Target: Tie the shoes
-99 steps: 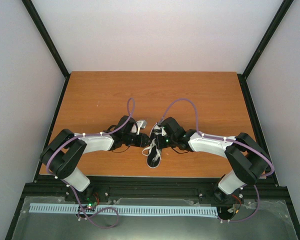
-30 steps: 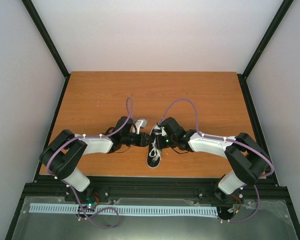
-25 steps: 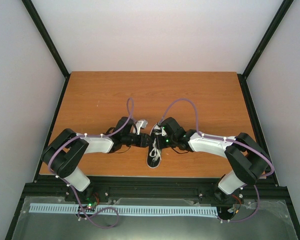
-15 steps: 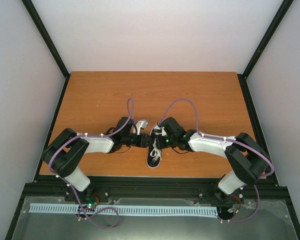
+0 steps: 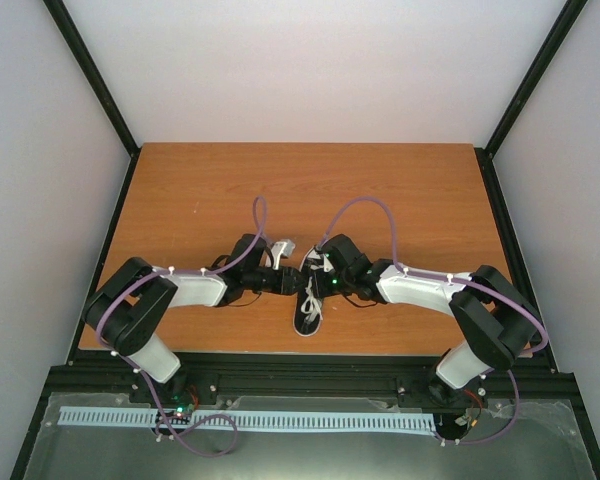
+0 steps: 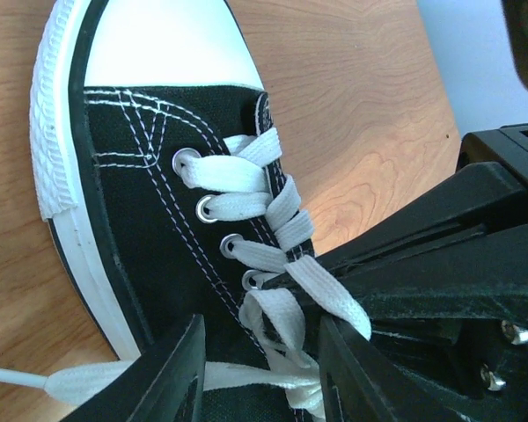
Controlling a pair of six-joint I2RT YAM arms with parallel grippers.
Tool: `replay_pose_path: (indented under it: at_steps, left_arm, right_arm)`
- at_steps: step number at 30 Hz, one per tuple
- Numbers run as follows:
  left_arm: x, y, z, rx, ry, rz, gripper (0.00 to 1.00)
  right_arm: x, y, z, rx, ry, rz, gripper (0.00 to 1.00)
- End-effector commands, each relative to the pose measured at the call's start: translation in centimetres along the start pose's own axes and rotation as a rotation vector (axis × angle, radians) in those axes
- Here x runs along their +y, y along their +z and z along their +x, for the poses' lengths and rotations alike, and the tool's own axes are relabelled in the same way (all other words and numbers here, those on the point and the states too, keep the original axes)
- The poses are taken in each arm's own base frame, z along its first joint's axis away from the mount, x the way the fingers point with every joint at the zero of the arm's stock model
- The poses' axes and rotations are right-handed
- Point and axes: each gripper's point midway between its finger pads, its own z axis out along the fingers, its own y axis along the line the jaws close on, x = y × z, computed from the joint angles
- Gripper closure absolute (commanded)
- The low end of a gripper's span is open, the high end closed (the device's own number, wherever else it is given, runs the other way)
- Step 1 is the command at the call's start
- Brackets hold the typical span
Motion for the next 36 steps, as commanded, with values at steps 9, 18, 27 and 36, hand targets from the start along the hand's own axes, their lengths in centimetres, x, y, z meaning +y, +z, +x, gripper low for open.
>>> replay_pose_path:
  at_steps: [9, 18, 27, 36]
  left_arm:
    - [-0.4, -0.6, -1.3, -0.063, -0.007, -0.007, 0.63]
    - [-1.2, -0.1, -1.2, -0.037, 0.010, 0.047, 0.63]
    - [-1.6, -0.2, -1.6, -0.043, 0.016, 0.059, 0.58]
    - [-1.7, 0.4, -1.3, -0.019, 0.009, 0.091, 0.68]
  right_arm:
    - [-0.5, 0.1, 0.6, 0.018, 0.002, 0.019, 0.97]
    - [-0.4, 0.2, 0.6, 0.020, 0.002, 0.015, 0.97]
    - [-0.5, 0.2, 0.7, 0.024, 0.003, 0.016, 0.97]
    - [-0.5, 0.3, 0.7, 0.024, 0.006, 0.015, 0.97]
